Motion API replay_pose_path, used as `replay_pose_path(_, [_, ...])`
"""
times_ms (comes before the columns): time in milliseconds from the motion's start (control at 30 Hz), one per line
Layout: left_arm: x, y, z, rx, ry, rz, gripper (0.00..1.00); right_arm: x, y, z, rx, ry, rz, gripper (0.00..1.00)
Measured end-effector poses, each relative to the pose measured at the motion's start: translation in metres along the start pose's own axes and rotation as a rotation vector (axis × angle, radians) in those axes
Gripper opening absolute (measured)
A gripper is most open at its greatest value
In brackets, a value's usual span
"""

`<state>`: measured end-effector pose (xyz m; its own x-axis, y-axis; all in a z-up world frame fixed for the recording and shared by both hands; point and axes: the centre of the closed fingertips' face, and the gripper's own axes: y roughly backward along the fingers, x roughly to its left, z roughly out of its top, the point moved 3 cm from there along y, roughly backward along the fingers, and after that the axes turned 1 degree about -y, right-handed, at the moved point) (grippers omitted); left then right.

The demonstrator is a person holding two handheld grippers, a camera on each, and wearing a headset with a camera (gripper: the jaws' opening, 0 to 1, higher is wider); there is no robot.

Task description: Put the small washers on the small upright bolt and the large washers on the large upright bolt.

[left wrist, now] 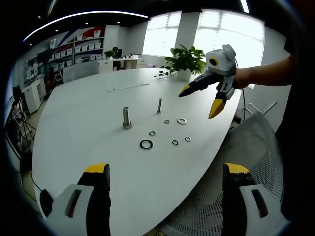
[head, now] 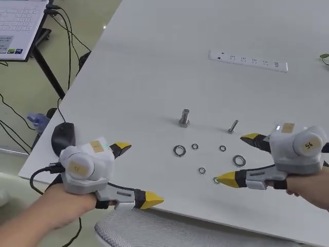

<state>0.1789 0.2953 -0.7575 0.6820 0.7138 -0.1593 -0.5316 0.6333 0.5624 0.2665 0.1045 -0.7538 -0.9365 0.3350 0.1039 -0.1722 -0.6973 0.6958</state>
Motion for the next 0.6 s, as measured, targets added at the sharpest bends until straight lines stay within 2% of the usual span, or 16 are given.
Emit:
replay_pose_path(167, [0.003,0.000,0.001,0.000,-0.011,-0.001,0.94,0.002,-0.013,0.007,0.052,0.040,0.022,0.77])
replay_pose_path(433, [0.004,0.000,0.001,-0.001,-0.014,-0.007,0.93,0.006,-0.029,0.020,0.077,0.080,0.048,0.76])
replay_pose_path(600, [0.006,0.001,-0.002,0.007,-0.022,-0.009,0.92,0.007,-0.037,0.023,0.114,0.122,0.062,0.72])
